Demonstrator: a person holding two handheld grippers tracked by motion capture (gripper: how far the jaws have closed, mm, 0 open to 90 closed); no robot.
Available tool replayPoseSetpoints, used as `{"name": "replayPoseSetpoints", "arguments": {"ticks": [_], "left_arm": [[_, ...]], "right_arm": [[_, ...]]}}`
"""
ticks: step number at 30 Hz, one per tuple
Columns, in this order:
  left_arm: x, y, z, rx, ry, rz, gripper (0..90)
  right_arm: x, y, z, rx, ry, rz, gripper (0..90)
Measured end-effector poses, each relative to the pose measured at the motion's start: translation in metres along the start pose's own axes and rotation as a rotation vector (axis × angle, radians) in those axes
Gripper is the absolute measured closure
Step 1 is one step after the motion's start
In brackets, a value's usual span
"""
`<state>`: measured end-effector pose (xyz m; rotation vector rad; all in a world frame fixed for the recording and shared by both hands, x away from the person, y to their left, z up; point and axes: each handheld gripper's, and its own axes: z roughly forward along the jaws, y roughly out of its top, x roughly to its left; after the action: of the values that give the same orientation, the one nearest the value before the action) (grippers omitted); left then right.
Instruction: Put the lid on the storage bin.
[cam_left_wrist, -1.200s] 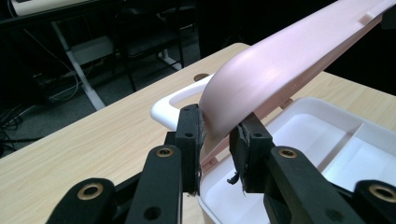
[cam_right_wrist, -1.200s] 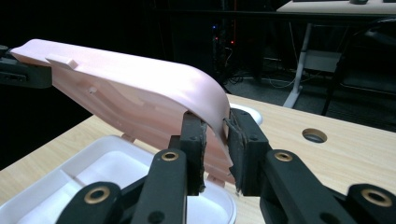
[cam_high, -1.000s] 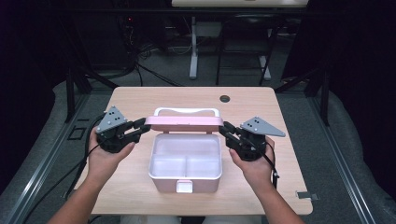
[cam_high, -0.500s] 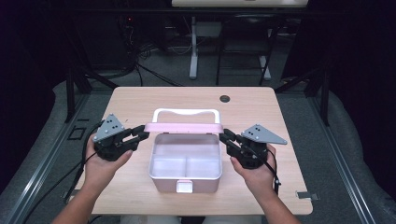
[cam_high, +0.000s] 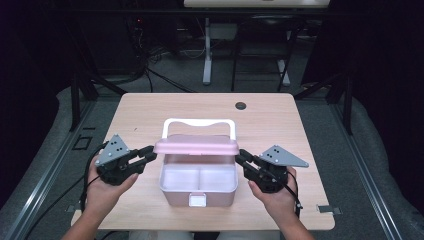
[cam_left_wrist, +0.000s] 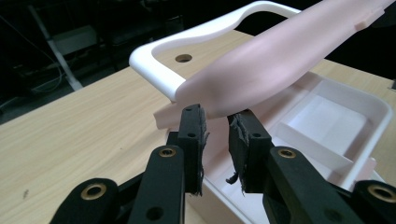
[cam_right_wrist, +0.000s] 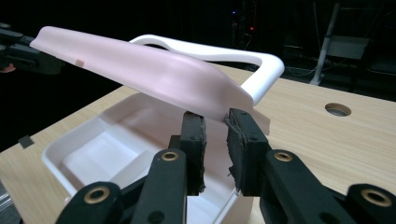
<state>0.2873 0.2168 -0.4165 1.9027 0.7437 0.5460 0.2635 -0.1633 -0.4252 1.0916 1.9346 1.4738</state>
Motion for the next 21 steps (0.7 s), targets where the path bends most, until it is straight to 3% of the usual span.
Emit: {"name": "replayPoseSetpoints", "arguments": {"ticks": [10,21], "left_arm": [[-0.008,-0.011,-0.001,0.023,-0.005,0.021,75.4],[-0.01,-0.021,-0.003,0.031,-0.015,0.006,75.7]], "right_arm": [[0.003,-0.013,-0.007,0.021,0.025,-0.014,77.1],[0.002,-0.025,-0.011,0.045,0.038,-0.009,79.6]]}}
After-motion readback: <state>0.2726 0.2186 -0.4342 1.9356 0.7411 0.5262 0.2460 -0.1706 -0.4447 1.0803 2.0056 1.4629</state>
